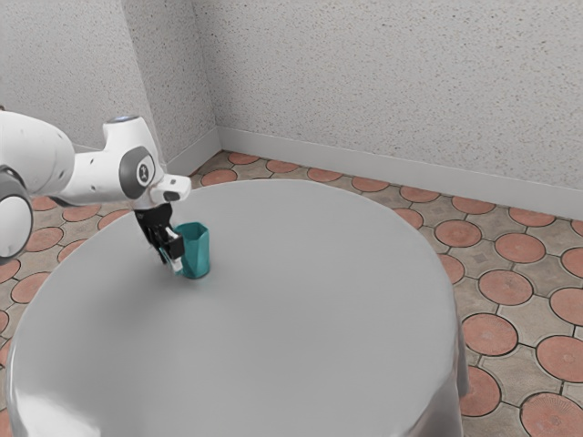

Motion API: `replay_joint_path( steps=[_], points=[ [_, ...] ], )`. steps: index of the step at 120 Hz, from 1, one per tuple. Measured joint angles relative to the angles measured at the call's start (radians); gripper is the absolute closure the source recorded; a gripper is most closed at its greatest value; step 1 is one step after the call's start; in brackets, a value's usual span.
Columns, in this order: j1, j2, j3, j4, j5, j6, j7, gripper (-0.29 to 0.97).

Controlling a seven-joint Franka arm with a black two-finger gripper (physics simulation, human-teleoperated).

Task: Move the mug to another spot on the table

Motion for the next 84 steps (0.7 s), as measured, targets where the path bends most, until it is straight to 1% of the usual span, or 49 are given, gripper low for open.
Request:
replay_joint_path(
  steps=[17,45,71,84],
  points=[
    [-0.001,-0.002,0.0,0.002,0.002,0.002,0.004,0.47],
    [-0.002,-0.02,0.0,0.001,0.006,0.005,0.006,0.57],
    [-0.012,-0.047,-0.001,0.001,0.009,0.009,0.004,0.6],
    [-0.023,-0.068,-0.002,0.0,0.013,0.011,0.0,0.64]
  ],
)
